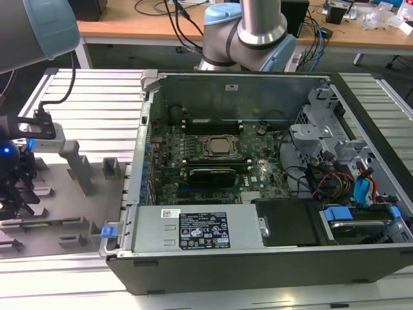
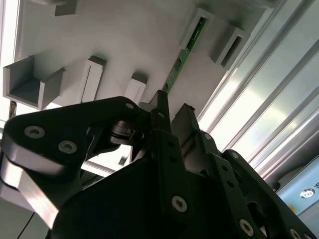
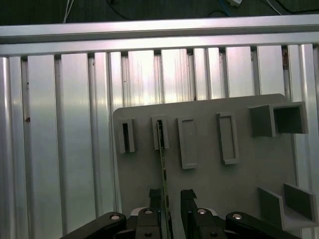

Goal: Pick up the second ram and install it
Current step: 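Pick up the second ram and move it above second insertion slot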

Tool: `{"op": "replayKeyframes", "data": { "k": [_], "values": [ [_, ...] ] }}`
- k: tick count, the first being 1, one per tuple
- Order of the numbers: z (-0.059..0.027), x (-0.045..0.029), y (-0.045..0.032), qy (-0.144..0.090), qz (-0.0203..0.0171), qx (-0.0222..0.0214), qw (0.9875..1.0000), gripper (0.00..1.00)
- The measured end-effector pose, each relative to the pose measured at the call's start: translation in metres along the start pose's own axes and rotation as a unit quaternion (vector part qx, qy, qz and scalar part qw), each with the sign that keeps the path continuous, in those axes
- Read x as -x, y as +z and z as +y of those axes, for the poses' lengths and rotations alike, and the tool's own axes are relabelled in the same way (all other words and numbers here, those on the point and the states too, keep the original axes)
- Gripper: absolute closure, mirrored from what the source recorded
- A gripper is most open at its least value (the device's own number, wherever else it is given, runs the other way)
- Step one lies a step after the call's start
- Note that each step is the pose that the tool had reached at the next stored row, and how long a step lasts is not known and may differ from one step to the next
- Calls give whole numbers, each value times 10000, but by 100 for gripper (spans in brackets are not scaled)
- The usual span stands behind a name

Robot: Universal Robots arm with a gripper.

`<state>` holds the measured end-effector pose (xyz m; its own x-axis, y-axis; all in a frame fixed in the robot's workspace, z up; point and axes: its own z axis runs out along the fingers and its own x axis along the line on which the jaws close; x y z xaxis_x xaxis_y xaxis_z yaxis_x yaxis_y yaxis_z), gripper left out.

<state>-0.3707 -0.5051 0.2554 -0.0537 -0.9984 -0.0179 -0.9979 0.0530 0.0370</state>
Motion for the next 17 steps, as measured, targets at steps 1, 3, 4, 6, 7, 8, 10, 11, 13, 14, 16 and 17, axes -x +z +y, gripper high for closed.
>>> {"op": "replayKeyframes", "data": {
  "k": [1, 3, 4, 6, 7, 8, 10, 11, 13, 14, 16, 17],
  "values": [
    [0, 0, 10, 0, 0, 0, 10000, 70],
    [-1, -1, 34, 0, 0, 0, 10000, 70],
    [-1, -1, 40, 0, 0, 0, 10000, 70],
    [-2, -1, 55, 0, 0, -1, 10000, 70],
    [-2, -1, 61, 0, 0, 0, 10000, 70],
    [-3, -1, 72, 0, 0, 0, 10000, 70],
    [-3, -2, 92, 0, 0, 0, 10000, 70],
    [-4, -2, 102, 0, 0, 0, 10000, 70],
    [-5, -3, 150, 1, 0, 0, 10000, 70],
    [-6, -4, 165, 0, 0, 0, 10000, 70],
    [-8, -12, 196, 0, 0, 0, 10000, 70],
    [-9, -17, 210, -1, 1, 0, 10000, 70]
  ]
}}
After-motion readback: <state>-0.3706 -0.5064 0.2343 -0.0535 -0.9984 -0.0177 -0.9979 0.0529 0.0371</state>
